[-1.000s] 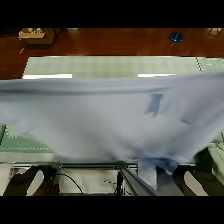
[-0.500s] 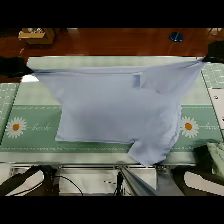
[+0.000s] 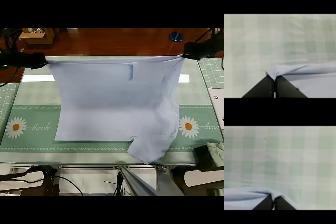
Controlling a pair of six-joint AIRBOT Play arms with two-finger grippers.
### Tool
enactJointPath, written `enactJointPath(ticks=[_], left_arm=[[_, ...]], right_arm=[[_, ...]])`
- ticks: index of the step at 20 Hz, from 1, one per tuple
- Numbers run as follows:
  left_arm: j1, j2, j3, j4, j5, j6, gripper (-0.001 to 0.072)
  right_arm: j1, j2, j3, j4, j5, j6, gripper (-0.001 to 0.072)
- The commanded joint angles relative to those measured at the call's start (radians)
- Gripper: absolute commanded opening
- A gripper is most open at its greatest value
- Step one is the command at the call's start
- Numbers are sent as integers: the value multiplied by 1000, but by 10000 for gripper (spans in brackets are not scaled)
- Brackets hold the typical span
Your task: Fold the shirts.
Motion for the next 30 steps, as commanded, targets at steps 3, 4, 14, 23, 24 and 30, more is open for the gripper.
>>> enactJointPath(ticks=[3, 4, 14, 23, 24, 30], left_arm=[[-51, -141, 0, -17, 249, 40, 22], [-51, -163, 0, -18, 258, 40, 23], [-39, -211, 154, -4, -183, 39, 23], [8, -302, 184, 78, -464, -132, 23], [7, -316, 184, 76, -459, -138, 23], [-24, -374, 184, 54, -453, -137, 51]], right_arm=[[16, -140, 0, 40, -158, -1, 27], [22, -159, 0, 49, -165, -2, 26], [20, -117, 0, -23, 172, 17, 26], [23, -103, -135, -112, 359, 99, 26], [23, -103, -172, -107, 339, 106, 26], [23, -104, -287, -43, 193, 143, 28]])
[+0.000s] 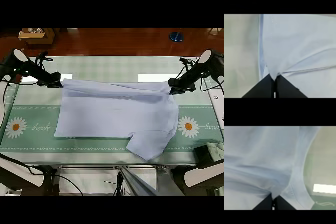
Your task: Fold the shirts.
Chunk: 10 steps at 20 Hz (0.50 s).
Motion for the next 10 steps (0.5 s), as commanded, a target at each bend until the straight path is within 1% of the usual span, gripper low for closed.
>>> enactJointPath(ticks=[1, 2, 3, 4, 5, 6, 7, 8, 9, 10], left_arm=[[-9, -36, 1, -8, -22, -10, 149], [-5, -35, 2, -7, -35, -9, 246], [5, -31, 16, -5, -65, 5, 280], [24, -25, 47, 11, -120, 24, 279], [49, -17, 84, 35, -177, 32, 280], [85, -3, 115, 51, -245, 42, 281], [129, 19, 117, 53, -305, 56, 408], [172, 40, 106, 52, -347, 58, 550], [213, 65, 74, 47, -378, 57, 601], [257, 98, 12, 19, -402, 57, 603]], right_arm=[[0, 1, -47, 42, -84, 28, 29], [0, 4, -47, 53, -98, 27, 53], [-3, 11, -43, 59, -97, 16, 150], [-11, 27, -33, 53, -68, -22, 254], [-24, 53, -24, 28, -21, -77, 332], [-39, 83, -23, -35, 35, -113, 376], [-58, 111, -25, -138, 111, -117, 377], [-88, 137, -42, -192, 146, -106, 403], [-133, 169, -80, -146, 138, -92, 423], [-182, 203, -140, -48, 127, -99, 428]])
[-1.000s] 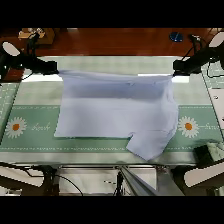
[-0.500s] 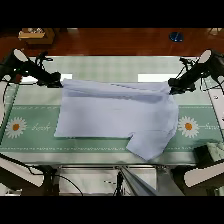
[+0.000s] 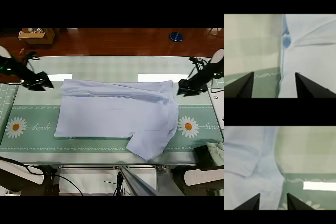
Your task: Fold the shirts.
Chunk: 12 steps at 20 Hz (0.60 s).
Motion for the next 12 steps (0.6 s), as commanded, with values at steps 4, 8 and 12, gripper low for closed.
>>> enactJointPath(ticks=[4, 8, 12], left_arm=[[221, 247, -472, -117, -72, 80, 603], [270, 342, -747, -121, -20, 142, 603], [266, 336, -827, -81, -2, 101, 603]], right_arm=[[-212, 181, -359, 323, -5, -151, 492], [-250, 245, -524, 431, -61, -235, 492], [-250, 255, -553, 456, -64, -253, 492]])
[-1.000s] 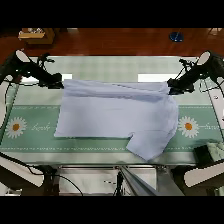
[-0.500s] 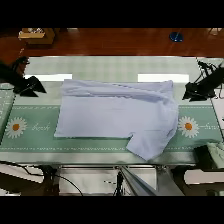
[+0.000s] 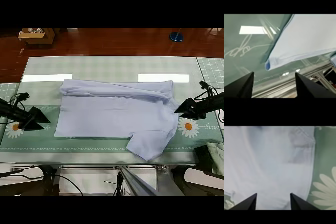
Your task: Fold the shirts.
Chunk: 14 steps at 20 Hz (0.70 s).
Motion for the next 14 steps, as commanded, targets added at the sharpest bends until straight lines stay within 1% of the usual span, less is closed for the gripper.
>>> enactJointPath(ticks=[1, 3, 5, 9, 13, 14], left_arm=[[11, 14, -95, 45, 30, -26, 603], [5, 14, -99, 84, 54, -64, 603], [-28, 13, -99, 93, 74, -77, 603], [-142, -8, -99, 89, 136, -100, 603], [-257, -52, -99, 89, 165, -124, 603], [-286, -63, -99, 85, 177, -138, 598]], right_arm=[[-10, 16, -42, 47, -10, -31, 492], [-10, 16, -42, 47, -7, -35, 492], [-10, 16, -42, 48, -5, -35, 492], [-10, 26, -42, 45, 19, -35, 492], [-11, 93, -42, 29, 6, -34, 494], [-11, 108, -42, 25, 3, -32, 506]])
